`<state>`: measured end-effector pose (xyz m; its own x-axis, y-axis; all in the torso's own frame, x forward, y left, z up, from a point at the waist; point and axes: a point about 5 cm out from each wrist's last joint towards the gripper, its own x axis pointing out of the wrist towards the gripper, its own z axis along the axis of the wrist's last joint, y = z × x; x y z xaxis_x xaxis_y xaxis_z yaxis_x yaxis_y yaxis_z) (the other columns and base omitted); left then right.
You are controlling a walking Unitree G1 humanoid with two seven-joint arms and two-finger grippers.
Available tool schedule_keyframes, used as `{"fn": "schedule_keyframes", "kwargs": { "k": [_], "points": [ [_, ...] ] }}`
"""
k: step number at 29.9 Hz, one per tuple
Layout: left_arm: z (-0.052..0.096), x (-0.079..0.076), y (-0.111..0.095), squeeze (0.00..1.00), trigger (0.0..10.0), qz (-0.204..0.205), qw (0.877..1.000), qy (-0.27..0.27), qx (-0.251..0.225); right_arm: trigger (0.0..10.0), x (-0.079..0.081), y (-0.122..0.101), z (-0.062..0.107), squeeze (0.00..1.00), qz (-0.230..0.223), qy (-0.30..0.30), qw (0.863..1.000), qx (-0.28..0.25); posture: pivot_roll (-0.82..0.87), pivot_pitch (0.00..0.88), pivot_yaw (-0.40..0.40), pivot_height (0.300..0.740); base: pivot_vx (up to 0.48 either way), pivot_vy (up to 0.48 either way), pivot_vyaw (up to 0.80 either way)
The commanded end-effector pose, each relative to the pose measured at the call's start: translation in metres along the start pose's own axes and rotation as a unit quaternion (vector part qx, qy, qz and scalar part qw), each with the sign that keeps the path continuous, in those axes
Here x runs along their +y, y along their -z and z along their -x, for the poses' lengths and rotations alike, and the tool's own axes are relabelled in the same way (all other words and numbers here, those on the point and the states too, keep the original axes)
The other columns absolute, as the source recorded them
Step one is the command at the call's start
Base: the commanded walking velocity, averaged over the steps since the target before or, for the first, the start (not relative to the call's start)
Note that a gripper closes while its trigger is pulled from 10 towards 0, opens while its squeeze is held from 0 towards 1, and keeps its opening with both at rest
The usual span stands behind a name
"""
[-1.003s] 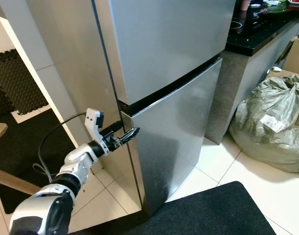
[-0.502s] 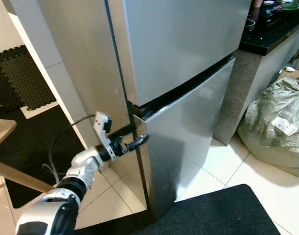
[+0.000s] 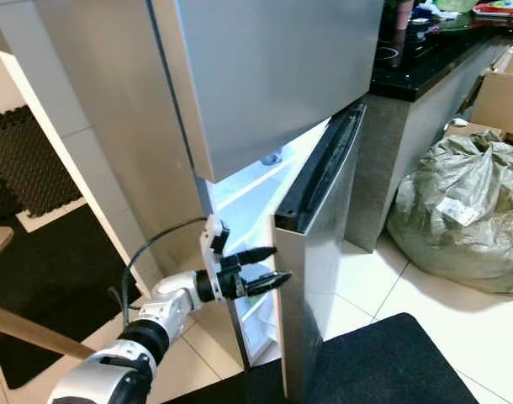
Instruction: Restocking fridge
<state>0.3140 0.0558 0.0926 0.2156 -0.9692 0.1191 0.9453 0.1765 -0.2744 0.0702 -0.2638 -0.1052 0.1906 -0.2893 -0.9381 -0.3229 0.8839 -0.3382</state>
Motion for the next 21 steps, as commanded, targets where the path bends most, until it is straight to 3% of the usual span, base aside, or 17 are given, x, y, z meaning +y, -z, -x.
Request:
{"fn": "schedule_keyframes", "kwargs": {
  "k": [1,6,10,11,16,17,19,21],
  "points": [
    [0.0,-0.004,0.008,0.0,10.0,0.01,1.0,0.009,0.013,10.0,0.001,-0.002,0.0,0.0,-0.003,0.0,1.0,-0.004,-0.18,0.047,0.054,0.74,0.0,0.0,0.0],
    [0.009,-0.023,0.054,0.0,10.0,0.065,0.993,0.034,0.088,10.0,0.002,-0.002,0.0,0.0,-0.005,-0.001,1.0,-0.003,-0.18,0.048,0.055,0.74,0.0,0.0,0.0],
    [0.016,-0.031,0.071,0.0,10.0,0.081,0.988,0.046,0.124,10.0,0.002,-0.002,0.0,0.0,-0.004,-0.001,1.0,-0.003,-0.18,0.048,0.055,0.74,0.0,0.0,0.0],
    [0.024,-0.034,0.081,0.0,10.0,0.094,0.984,0.041,0.143,10.0,0.002,-0.002,0.0,0.0,-0.004,-0.001,1.0,-0.003,-0.18,0.048,0.055,0.74,0.0,0.0,0.0],
    [0.052,-0.033,0.105,0.0,10.0,0.104,0.974,-0.057,0.193,10.0,0.003,-0.002,0.0,0.0,-0.003,0.0,1.0,-0.003,-0.17,0.05,0.056,0.74,0.0,0.0,0.0],
    [0.061,-0.029,0.111,0.0,10.0,0.103,0.967,-0.116,0.203,10.0,0.003,-0.002,0.0,0.0,-0.003,0.0,1.0,-0.004,-0.17,0.05,0.059,0.74,0.0,0.0,0.0],
    [0.061,-0.029,0.111,0.0,10.0,0.103,0.967,-0.116,0.203,10.0,0.003,-0.002,0.0,0.0,-0.003,0.0,1.0,-0.004,-0.17,0.05,0.059,0.74,0.0,0.0,0.0],
    [0.066,-0.021,0.108,0.0,10.0,0.081,0.96,-0.191,0.187,10.0,0.004,-0.002,0.0,0.0,-0.003,0.0,1.0,-0.004,-0.17,0.051,0.06,0.74,0.0,0.0,0.0]
  ]
}}
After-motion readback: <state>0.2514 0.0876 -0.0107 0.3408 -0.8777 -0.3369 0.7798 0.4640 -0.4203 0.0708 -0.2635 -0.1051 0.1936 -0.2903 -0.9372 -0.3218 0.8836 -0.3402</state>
